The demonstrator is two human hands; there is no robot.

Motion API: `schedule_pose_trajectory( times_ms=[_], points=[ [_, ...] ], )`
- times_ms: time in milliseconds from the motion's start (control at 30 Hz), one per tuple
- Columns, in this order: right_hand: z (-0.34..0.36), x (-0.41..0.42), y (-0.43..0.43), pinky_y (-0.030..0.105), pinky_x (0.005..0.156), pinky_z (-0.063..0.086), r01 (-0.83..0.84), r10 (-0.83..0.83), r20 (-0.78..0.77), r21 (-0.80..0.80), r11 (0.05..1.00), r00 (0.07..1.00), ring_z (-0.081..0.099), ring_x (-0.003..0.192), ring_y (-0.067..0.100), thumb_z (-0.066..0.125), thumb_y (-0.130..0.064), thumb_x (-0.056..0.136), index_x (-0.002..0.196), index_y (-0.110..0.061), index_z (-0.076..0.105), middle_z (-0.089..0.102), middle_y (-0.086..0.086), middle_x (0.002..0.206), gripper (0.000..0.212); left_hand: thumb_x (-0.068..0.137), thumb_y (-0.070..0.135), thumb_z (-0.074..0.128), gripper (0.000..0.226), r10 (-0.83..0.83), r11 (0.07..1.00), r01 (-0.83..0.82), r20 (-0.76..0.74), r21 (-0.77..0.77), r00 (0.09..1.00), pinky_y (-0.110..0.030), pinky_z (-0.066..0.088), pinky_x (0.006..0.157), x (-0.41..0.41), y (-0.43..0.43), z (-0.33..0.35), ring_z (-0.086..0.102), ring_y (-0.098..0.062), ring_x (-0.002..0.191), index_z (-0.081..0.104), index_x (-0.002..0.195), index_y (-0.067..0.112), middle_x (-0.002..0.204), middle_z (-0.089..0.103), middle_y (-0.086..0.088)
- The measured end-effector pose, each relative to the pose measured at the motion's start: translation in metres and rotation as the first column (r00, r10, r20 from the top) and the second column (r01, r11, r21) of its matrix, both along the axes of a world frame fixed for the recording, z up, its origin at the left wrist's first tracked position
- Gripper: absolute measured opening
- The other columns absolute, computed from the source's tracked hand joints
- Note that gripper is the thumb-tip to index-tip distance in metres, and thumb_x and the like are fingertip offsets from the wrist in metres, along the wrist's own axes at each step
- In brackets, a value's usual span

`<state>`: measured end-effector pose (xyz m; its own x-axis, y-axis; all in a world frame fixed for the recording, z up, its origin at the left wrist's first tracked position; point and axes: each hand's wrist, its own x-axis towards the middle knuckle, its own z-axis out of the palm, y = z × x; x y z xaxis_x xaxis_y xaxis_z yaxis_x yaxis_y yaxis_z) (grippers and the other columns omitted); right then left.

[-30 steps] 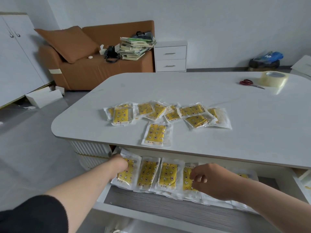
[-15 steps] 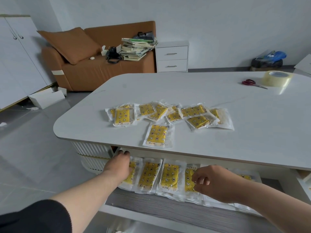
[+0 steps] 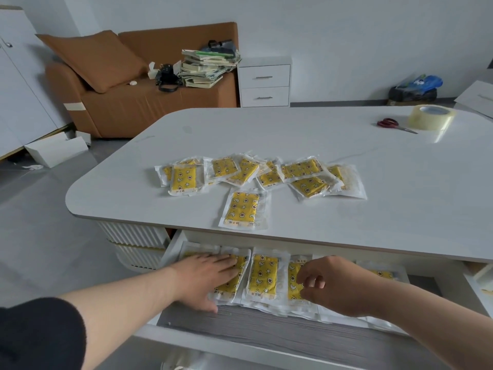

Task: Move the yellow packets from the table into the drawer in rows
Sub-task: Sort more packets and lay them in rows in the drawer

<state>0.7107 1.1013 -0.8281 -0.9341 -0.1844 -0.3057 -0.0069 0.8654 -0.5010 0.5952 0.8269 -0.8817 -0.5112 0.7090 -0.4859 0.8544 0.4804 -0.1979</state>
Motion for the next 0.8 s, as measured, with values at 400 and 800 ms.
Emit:
schedule_pose_trajectory(
  times_ms=[400, 800],
  points=[
    [0.003, 0.001, 0.001, 0.019, 0.083, 0.05, -0.003, 0.003, -0.009, 0.005, 1.0, 1.0, 0.061, 0.091, 0.003, 0.06, -0.04, 0.09, 0.111, -0.032, 0.067, 0.06, -0.021, 0.087, 0.024, 0.075, 0.064, 0.063, 0.107, 0.17, 0.984, -0.17, 0.0, 0.053, 0.985, -0.035, 0.005, 0.118, -0.007, -0.007, 0.011, 0.0, -0.019, 0.149, 0.002, 0.154, 0.026, 0.162, -0.007, 0.003],
    [0.002, 0.001, 0.003, 0.02, 0.083, 0.052, 0.011, -0.011, -0.005, -0.005, 1.0, 1.0, 0.062, 0.091, 0.004, 0.061, -0.041, 0.089, 0.111, -0.032, 0.067, 0.063, -0.019, 0.09, 0.024, 0.083, 0.055, 0.055, 0.092, 0.187, 0.981, -0.189, -0.068, -0.035, 0.98, -0.037, 0.012, 0.12, -0.021, -0.034, 0.014, 0.011, -0.018, 0.149, 0.009, 0.154, 0.018, 0.163, 0.006, -0.001]
  ],
)
